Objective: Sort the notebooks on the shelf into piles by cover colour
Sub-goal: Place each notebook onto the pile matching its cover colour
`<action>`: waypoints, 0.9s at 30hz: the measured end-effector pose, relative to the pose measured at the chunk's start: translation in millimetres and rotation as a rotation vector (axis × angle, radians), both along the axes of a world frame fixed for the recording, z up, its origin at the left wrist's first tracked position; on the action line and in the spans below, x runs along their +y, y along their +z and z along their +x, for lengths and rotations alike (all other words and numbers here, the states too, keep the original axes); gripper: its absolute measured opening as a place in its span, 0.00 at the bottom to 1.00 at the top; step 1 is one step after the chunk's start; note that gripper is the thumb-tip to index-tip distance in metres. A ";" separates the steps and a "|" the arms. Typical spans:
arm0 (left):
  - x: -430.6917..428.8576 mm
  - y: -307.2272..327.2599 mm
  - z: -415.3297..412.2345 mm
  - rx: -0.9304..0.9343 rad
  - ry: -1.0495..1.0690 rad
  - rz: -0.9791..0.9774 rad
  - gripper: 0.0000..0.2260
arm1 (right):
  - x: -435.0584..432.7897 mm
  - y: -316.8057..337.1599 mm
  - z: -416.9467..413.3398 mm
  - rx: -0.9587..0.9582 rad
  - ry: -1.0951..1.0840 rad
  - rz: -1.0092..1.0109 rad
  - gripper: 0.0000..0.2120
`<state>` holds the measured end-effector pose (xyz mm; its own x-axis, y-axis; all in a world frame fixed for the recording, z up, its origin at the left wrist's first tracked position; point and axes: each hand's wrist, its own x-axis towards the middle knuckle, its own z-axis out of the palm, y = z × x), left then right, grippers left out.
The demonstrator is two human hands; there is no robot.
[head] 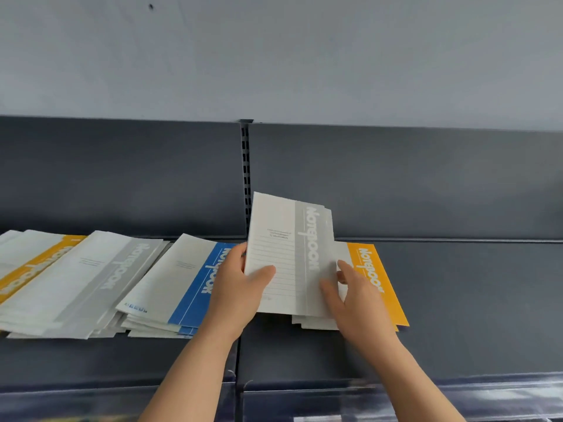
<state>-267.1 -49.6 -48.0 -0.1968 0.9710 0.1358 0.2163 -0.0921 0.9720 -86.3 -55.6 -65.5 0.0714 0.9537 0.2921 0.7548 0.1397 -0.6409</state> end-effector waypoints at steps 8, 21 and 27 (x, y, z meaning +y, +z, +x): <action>-30.2 9.7 -86.1 0.040 0.200 0.058 0.06 | 2.3 11.3 -84.8 0.249 0.155 0.041 0.07; -77.9 19.2 -302.3 0.210 0.307 -0.056 0.13 | -7.0 21.6 -308.3 0.222 0.344 -0.023 0.12; -97.2 25.2 -404.8 0.305 0.328 -0.045 0.13 | -18.7 23.4 -412.6 0.210 0.370 -0.011 0.13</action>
